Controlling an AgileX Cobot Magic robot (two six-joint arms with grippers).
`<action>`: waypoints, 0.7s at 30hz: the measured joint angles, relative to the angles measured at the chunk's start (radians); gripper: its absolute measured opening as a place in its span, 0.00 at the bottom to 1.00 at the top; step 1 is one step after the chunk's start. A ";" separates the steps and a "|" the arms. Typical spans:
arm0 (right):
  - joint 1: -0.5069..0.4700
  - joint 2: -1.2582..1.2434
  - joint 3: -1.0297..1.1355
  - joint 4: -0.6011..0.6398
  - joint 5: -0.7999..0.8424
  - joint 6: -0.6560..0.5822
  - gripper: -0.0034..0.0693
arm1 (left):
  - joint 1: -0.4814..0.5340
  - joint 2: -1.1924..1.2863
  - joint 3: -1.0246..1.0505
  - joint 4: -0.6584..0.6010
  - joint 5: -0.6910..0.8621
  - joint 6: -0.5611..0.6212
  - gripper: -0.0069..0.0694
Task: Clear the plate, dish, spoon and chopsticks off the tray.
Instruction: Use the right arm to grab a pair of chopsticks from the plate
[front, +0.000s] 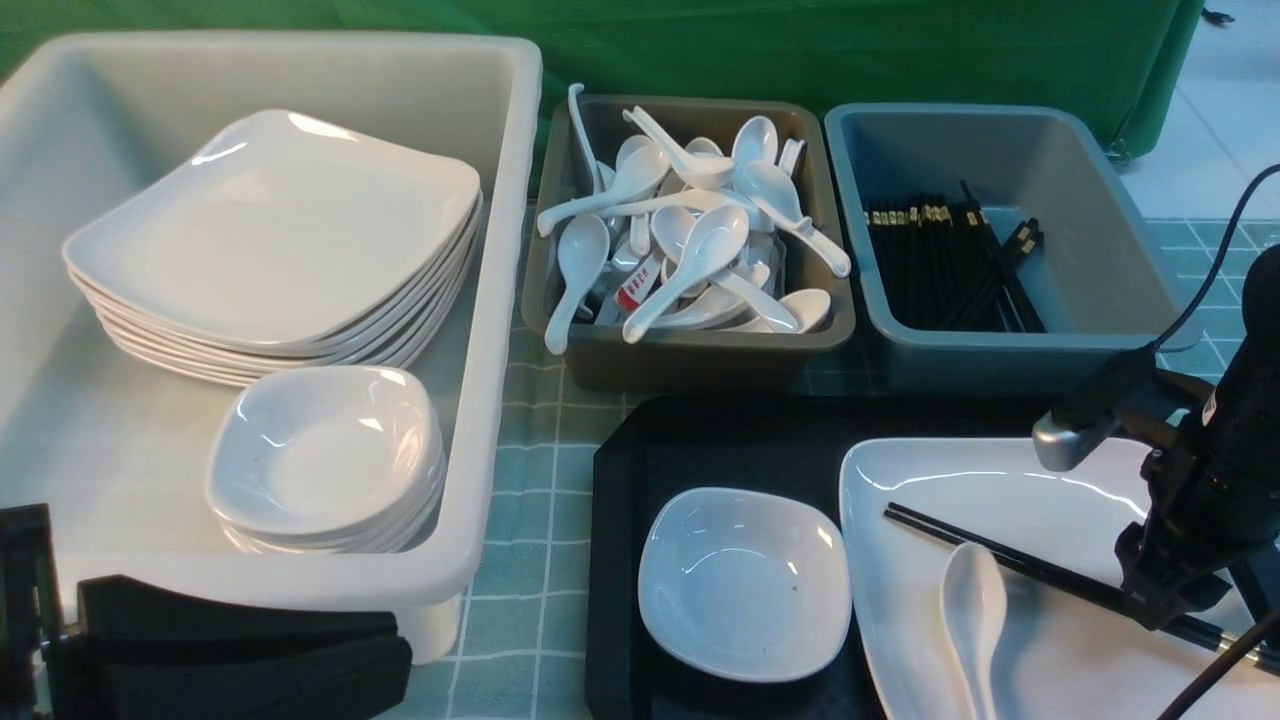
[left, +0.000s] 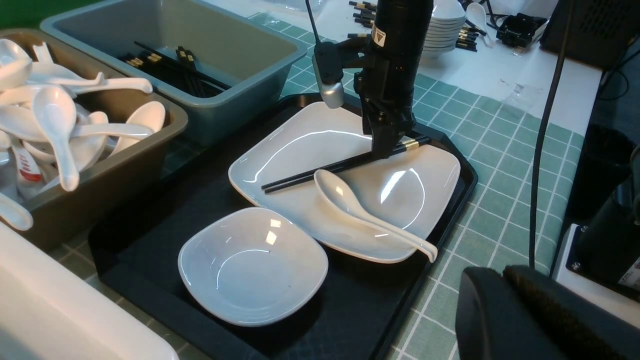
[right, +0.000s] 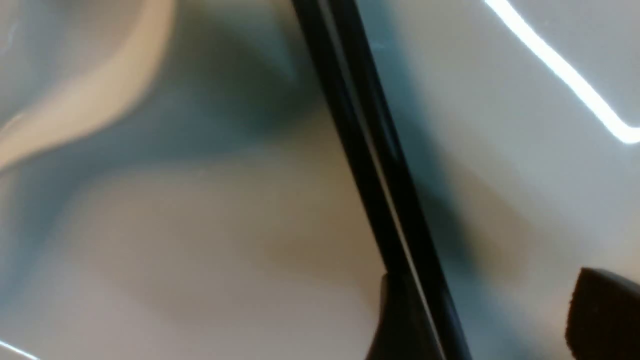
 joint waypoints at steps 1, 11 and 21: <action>0.000 0.003 -0.002 0.000 -0.002 -0.003 0.69 | 0.000 0.000 0.000 0.000 0.000 0.000 0.11; -0.001 0.041 -0.004 0.052 0.034 -0.024 0.58 | 0.000 0.000 0.000 0.000 0.000 0.001 0.11; -0.001 0.047 -0.005 0.061 0.028 -0.027 0.77 | 0.000 0.000 0.000 0.000 0.000 0.008 0.11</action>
